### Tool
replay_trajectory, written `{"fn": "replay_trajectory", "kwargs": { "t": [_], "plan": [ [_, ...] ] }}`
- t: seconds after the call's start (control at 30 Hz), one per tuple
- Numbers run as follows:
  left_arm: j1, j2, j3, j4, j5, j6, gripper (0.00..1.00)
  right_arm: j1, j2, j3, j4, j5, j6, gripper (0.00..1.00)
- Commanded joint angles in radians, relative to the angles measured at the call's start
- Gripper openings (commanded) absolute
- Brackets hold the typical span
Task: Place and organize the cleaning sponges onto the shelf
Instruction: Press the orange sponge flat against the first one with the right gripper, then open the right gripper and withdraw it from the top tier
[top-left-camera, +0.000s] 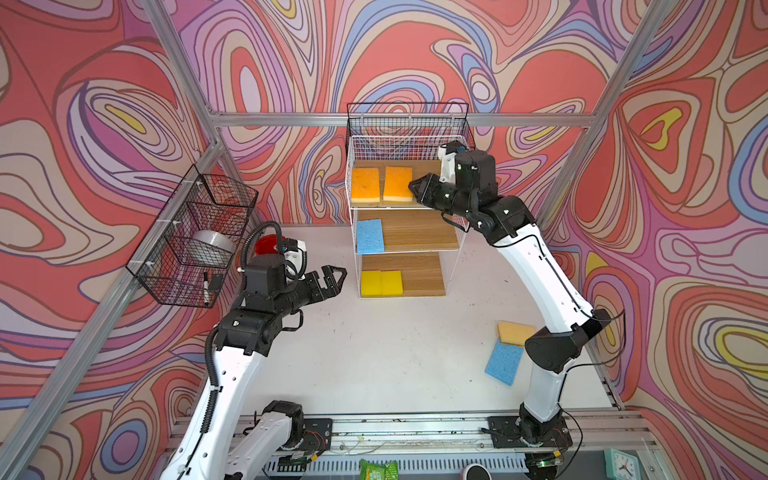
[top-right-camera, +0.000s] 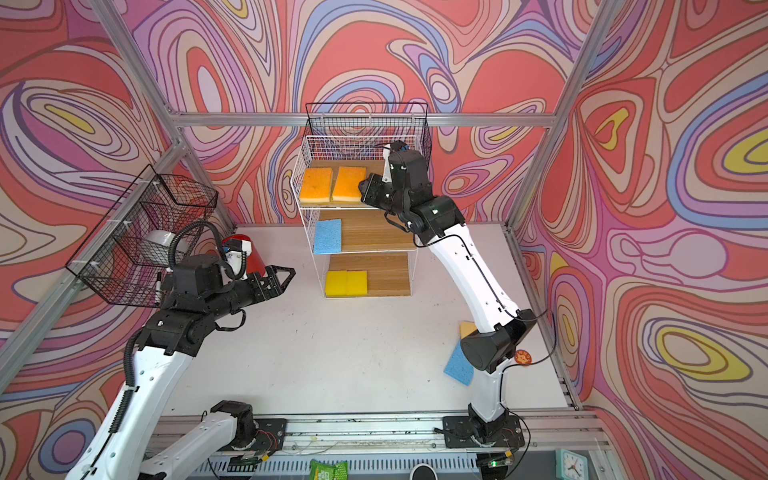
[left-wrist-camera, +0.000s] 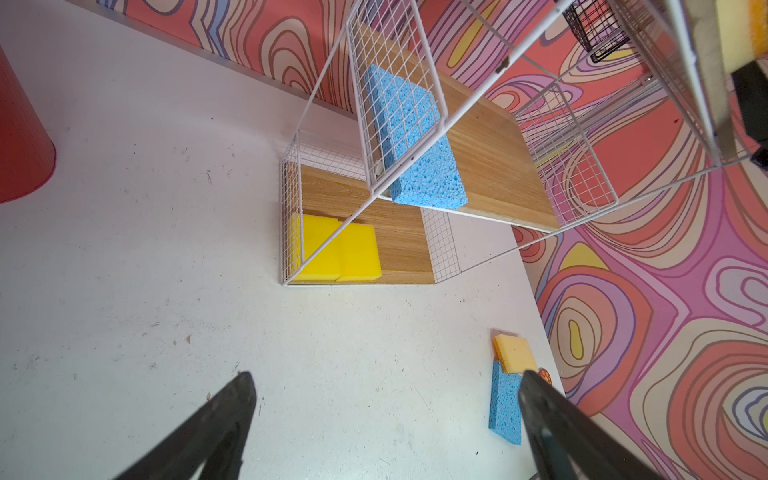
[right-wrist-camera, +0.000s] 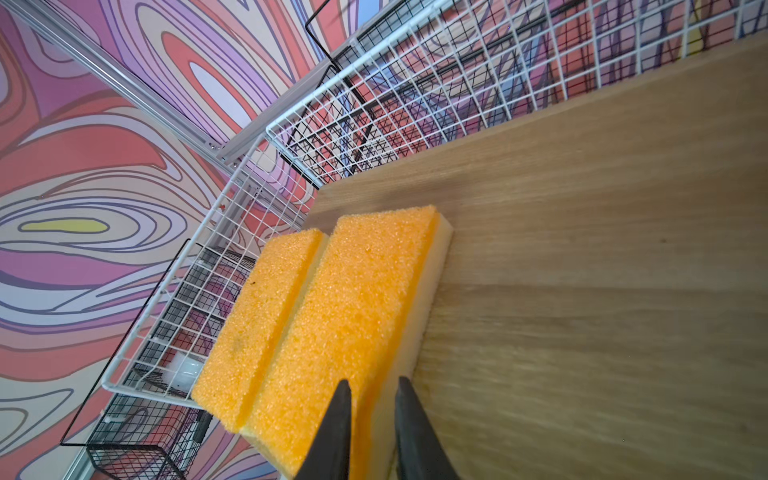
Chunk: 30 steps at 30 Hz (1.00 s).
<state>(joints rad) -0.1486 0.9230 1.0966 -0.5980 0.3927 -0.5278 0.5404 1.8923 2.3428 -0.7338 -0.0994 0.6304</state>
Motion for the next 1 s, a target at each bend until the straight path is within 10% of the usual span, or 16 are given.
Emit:
{"fn": "replay_trajectory", "kwargs": {
  "t": [0.0,0.97],
  "plan": [
    [0.009,-0.013,-0.005,0.007,-0.001,0.006,1.0,0.006,-0.018,-0.01,-0.005,-0.012,-0.003,0.21],
    [0.014,-0.014,0.002,-0.011,-0.011,0.027,1.0,0.003,0.06,0.027,0.08,-0.095,0.009,0.31]
  ]
}}
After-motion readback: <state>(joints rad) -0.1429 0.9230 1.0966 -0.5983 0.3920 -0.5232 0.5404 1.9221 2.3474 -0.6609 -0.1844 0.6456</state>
